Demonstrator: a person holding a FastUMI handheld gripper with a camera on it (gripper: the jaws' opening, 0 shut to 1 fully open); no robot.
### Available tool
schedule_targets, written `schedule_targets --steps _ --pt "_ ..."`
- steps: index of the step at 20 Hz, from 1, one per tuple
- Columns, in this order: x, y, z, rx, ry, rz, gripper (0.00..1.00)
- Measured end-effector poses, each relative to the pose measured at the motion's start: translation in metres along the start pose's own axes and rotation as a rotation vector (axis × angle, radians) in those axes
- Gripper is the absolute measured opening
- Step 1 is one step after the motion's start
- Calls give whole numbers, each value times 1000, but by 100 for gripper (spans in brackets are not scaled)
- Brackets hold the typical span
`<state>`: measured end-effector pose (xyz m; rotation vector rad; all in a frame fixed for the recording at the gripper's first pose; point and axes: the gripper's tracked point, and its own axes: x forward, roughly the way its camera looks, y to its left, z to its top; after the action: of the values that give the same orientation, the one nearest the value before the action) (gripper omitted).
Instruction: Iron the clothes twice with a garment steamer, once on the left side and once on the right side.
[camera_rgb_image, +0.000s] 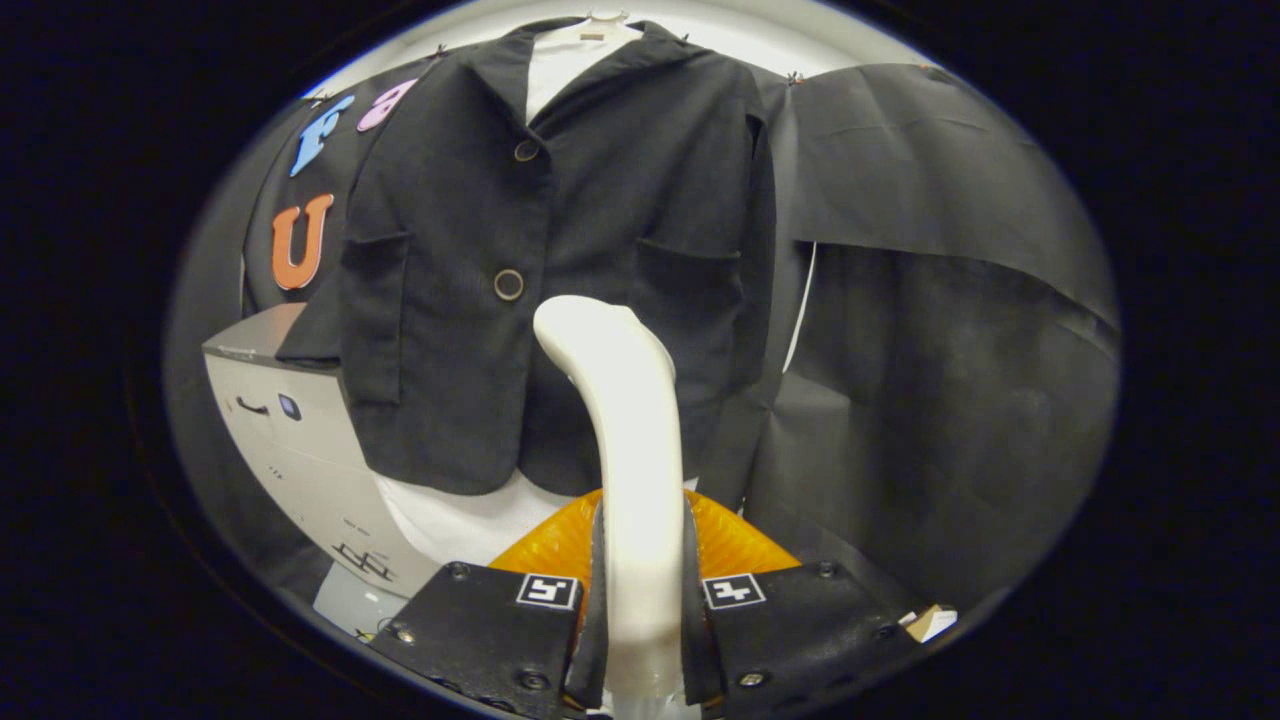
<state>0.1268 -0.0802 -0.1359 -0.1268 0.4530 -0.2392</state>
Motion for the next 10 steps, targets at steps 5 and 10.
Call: schedule_targets --steps 5,10 --pt "-10 -12 -23 -31 54 -12 33" --pt "-7 -12 -59 -50 137 -18 32"
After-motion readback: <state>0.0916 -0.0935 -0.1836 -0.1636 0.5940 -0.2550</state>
